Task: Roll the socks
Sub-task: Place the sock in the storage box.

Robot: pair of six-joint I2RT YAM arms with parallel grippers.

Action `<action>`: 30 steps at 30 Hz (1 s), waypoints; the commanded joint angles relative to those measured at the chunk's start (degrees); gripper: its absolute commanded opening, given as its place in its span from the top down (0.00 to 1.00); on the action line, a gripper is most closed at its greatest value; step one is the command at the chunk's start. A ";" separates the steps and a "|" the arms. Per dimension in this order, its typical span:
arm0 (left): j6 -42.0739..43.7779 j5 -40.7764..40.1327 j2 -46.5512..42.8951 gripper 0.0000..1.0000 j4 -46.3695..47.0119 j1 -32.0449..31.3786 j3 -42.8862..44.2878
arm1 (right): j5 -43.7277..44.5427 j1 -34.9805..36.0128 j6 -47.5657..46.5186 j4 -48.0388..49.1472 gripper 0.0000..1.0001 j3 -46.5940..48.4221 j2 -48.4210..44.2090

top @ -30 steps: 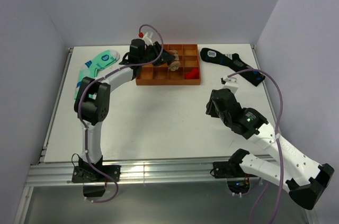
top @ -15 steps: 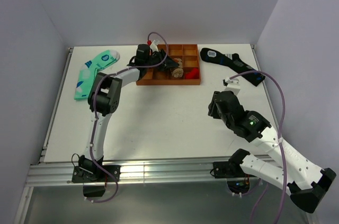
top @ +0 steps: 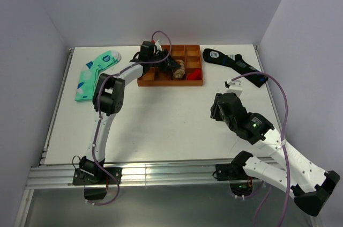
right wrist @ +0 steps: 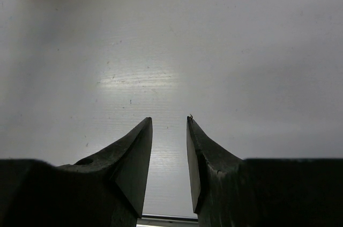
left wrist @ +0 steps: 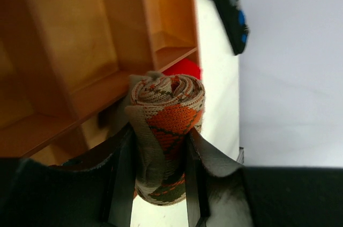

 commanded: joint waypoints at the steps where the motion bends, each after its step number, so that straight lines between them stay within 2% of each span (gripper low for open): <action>1: 4.83 -3.19 0.84 1.00 -8.80 -0.05 2.84 | 0.47 -0.46 -0.73 1.37 0.61 -0.31 -0.41; 9: 8.70 -9.43 0.84 1.00 -15.57 -1.01 4.16 | 0.12 -0.46 -0.91 1.37 0.61 -0.40 -0.41; 13: 11.42 -15.30 2.59 1.00 -22.76 -1.45 8.63 | -0.14 -0.46 -1.09 1.55 0.61 -0.57 0.03; 18: 13.01 -18.75 2.34 1.00 -25.69 -2.42 9.09 | -0.41 -0.46 -1.18 1.64 0.62 -0.57 0.82; 22: 13.71 -16.82 1.29 1.00 -24.81 -2.42 7.24 | -0.76 -0.46 -1.26 1.72 0.62 -0.75 1.00; 27: 12.05 -9.44 -0.82 1.00 -19.63 -1.63 3.73 | -0.85 -0.46 -1.35 1.98 0.62 -0.84 1.26; 30: 12.65 -6.89 -0.56 1.00 -20.32 -1.36 4.69 | -1.02 -0.46 -1.44 1.98 0.62 -0.84 1.43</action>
